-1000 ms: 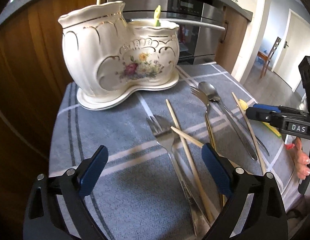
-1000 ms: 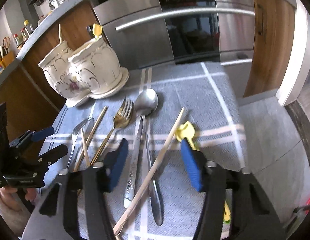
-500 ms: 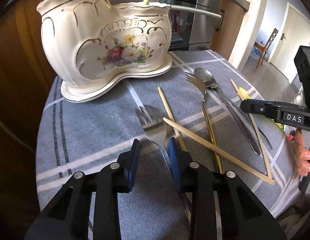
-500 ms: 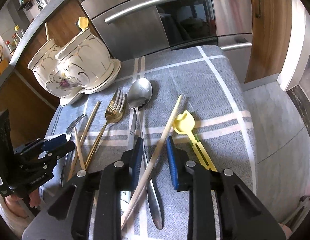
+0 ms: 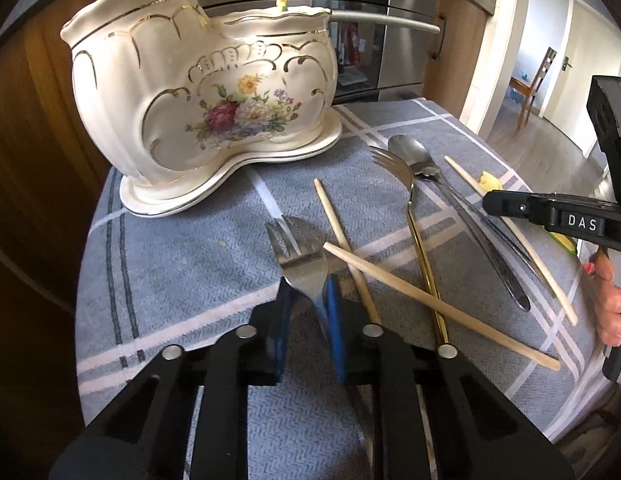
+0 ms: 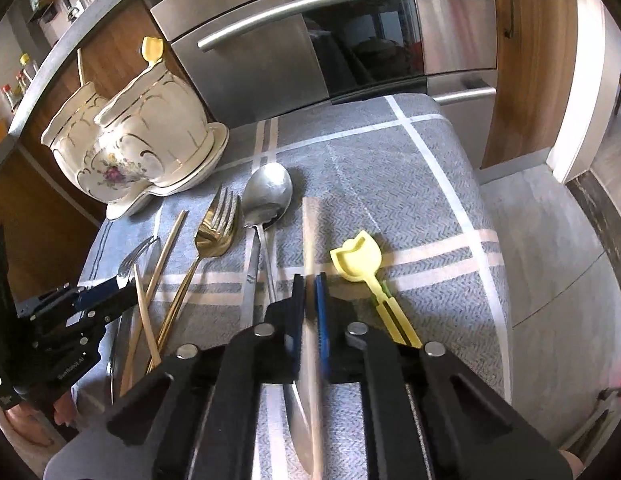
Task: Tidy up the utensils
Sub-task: 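Grasp a silver fork with the left tool while the right tool grasps a chopstick, then lift fork and chopstick and drop them into the ceramic holder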
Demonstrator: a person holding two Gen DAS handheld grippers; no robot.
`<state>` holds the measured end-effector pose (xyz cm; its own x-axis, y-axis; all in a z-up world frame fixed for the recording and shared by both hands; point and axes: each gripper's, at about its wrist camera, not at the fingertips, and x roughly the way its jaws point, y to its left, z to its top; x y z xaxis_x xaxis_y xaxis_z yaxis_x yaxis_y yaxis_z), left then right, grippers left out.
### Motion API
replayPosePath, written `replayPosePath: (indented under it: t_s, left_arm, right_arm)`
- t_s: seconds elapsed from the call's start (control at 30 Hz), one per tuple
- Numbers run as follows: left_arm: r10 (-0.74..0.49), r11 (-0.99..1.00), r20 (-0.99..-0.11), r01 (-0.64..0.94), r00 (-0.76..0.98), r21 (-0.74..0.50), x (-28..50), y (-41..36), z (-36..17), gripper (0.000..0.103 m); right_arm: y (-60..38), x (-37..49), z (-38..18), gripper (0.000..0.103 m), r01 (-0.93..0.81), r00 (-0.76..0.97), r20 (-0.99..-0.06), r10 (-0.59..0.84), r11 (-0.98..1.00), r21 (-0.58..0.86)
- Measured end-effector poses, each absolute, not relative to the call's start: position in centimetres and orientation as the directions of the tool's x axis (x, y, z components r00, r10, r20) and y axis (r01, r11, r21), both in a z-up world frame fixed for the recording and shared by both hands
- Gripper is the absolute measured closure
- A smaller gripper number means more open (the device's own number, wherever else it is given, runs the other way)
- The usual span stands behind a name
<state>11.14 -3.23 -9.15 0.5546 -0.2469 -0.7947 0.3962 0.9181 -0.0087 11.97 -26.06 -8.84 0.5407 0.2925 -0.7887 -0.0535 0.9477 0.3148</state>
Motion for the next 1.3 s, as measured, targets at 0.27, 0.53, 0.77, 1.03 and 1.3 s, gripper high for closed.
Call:
replayPosePath:
  t_s: [0.27, 0.53, 0.77, 1.03, 1.3]
  left_arm:
    - [-0.267, 0.918, -0.783, 0.395, 0.562, -0.030, 10.7, -2.2, -8.5, 0.100]
    - [-0.309, 0.921, -0.737, 0.382, 0.601, -0.075, 9.6, -0.4, -6.6, 0.100]
    - [-0.356, 0.917, -0.663, 0.384, 0.659, -0.110, 8.4, 0.9, -3.4, 0.100]
    - [-0.347, 0.928, -0.580, 0.359, 0.737, -0.099, 8.7, 2.8, -0.1, 0.100]
    - [-0.351, 0.929, -0.487, 0.362, 0.800, -0.074, 9.3, 4.4, 5.5, 0.100]
  right_arm:
    - [-26.6, 11.4, -7.7, 0.098, -0.069, 0.571, -0.750, 0.335, 0.930, 0.362]
    - [-26.5, 10.2, -5.7, 0.098, -0.123, 0.633, -0.678, 0.374, 0.913, 0.389]
    - [-25.0, 9.3, -2.5, 0.098, -0.205, 0.704, -0.583, 0.406, 0.902, 0.381]
    - [-22.5, 10.6, 2.2, 0.098, -0.275, 0.781, -0.467, 0.415, 0.900, 0.339]
    - [-19.8, 14.4, 5.9, 0.098, -0.316, 0.819, -0.375, 0.435, 0.887, 0.338]
